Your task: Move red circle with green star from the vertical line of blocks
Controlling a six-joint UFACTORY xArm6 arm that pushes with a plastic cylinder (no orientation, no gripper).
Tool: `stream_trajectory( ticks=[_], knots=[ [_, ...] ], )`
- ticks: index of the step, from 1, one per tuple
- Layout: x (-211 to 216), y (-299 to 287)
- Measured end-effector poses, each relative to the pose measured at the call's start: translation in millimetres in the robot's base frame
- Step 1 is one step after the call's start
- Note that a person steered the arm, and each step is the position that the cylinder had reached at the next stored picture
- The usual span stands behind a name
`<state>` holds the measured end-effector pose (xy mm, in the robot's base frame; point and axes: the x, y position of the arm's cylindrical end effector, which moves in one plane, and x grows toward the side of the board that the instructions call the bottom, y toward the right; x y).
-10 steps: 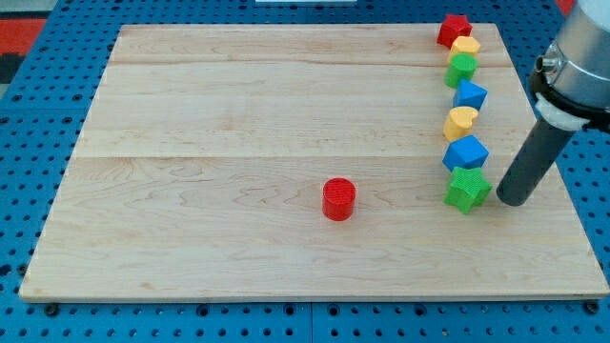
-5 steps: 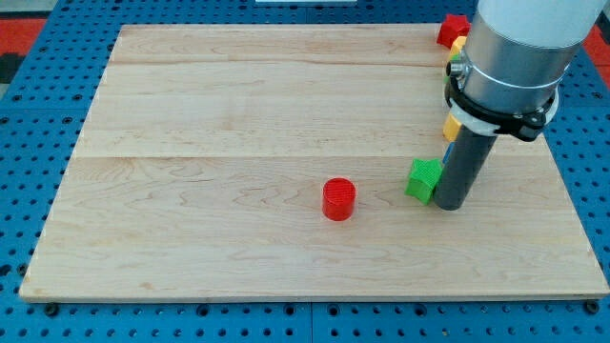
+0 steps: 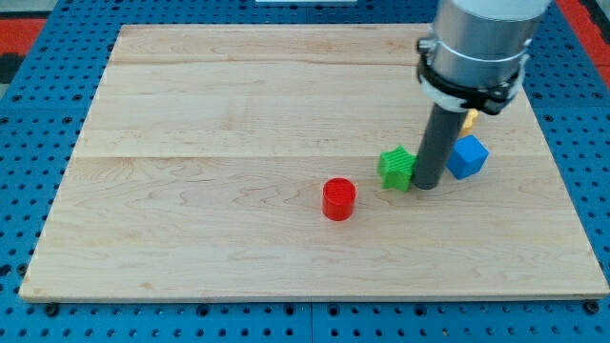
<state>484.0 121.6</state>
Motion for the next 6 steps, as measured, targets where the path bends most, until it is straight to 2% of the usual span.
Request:
stream_trajectory(
  ticks=[2,3,5,6],
  knots=[
    [-15.2,-71.8],
    [-17.4,-73.3],
    [-26.7,-37.9],
    [-7.0,-9.0]
  ],
)
